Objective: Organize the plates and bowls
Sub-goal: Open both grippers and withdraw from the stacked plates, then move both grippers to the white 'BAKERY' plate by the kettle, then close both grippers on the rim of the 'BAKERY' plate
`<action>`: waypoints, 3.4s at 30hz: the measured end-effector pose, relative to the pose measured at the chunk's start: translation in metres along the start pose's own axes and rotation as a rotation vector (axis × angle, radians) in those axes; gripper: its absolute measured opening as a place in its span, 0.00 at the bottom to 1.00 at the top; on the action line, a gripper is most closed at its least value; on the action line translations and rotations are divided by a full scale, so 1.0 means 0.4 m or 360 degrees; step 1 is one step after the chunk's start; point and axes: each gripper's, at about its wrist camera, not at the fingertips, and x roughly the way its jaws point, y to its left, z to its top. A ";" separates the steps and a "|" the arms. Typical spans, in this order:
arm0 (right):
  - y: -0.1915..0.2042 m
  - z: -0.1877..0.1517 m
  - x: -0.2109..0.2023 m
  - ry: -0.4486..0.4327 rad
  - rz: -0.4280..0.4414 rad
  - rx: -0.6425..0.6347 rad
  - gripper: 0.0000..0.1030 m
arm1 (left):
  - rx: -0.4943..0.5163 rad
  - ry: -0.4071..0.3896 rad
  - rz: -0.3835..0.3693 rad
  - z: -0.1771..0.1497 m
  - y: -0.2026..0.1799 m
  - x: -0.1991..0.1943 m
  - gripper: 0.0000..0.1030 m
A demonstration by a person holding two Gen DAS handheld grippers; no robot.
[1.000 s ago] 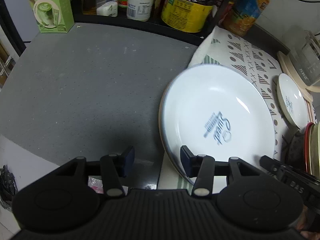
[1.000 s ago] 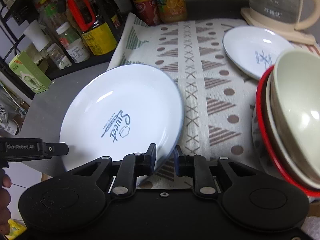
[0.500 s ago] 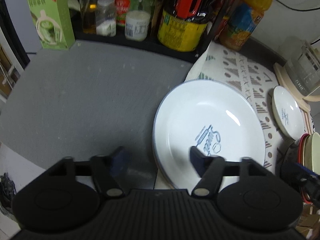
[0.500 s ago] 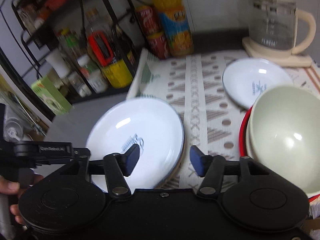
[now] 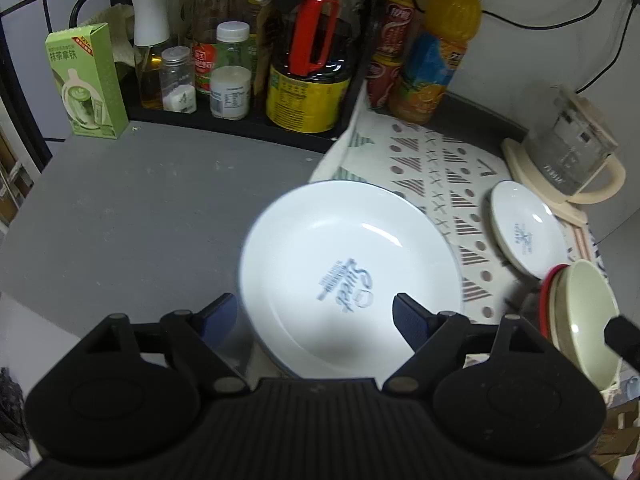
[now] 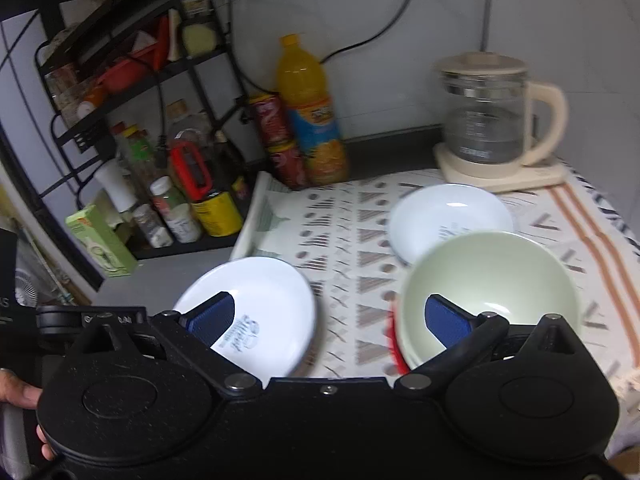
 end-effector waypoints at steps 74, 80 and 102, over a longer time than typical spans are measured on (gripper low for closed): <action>-0.398 0.227 0.272 0.0232 -0.0362 0.0562 0.91 | 0.0305 0.0201 -0.0427 0.226 -0.463 0.360 0.88; -0.432 0.232 0.327 0.0316 -0.0367 0.0639 0.73 | 0.0343 0.0276 -0.0447 0.237 -0.487 0.413 0.83; -0.530 0.237 0.524 0.0675 -0.0380 0.0828 0.56 | 0.0369 0.0550 -0.0491 0.244 -0.554 0.576 0.43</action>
